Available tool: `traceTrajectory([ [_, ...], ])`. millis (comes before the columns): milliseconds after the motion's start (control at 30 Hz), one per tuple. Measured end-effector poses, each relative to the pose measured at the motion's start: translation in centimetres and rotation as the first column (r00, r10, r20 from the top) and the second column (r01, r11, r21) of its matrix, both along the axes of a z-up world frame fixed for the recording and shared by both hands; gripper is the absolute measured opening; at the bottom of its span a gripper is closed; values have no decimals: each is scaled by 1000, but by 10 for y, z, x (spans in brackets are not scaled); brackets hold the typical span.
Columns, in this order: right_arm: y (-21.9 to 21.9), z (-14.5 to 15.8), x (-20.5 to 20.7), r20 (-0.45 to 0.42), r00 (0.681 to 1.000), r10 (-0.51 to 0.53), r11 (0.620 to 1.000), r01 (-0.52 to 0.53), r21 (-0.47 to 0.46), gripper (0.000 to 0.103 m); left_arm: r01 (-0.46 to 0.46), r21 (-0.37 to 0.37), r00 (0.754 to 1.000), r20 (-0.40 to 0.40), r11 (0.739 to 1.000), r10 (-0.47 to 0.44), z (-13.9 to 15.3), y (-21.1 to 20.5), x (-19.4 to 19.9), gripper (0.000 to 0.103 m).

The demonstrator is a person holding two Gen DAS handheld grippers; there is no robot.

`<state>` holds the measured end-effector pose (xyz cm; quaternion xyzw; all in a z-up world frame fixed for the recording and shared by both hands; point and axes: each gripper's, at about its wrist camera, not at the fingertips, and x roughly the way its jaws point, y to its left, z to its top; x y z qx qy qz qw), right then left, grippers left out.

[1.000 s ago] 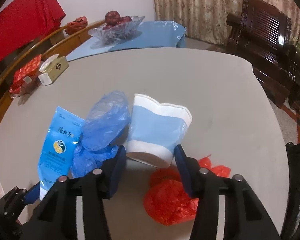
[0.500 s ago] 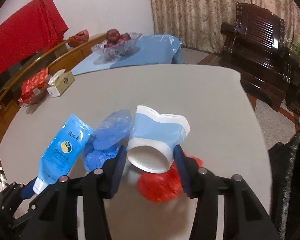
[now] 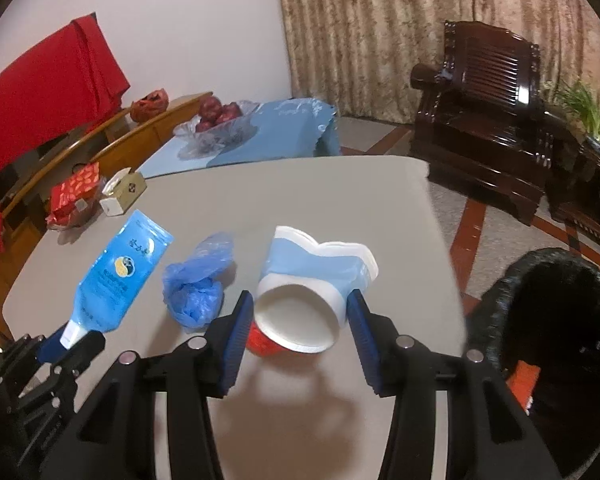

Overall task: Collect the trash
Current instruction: 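Carry the paper cup and blue tube over the black bin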

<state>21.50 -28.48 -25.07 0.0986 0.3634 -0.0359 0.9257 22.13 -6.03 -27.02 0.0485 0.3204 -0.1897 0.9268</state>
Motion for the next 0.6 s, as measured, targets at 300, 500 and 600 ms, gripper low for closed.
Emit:
traceTrajectory([
  [300, -39, 15, -49, 11, 999, -42, 999, 42, -34, 48, 38, 12, 999, 19, 999, -38, 17, -34, -24, 28],
  [500, -79, 19, -84, 4, 996, -84, 995, 84, -60, 48, 92, 11, 996, 9, 996, -93, 20, -77, -43, 28],
  [600, -100, 18, -101, 2, 993, -117, 991, 116, -70, 48, 136, 5, 991, 6, 991, -136, 22, -107, -53, 28],
])
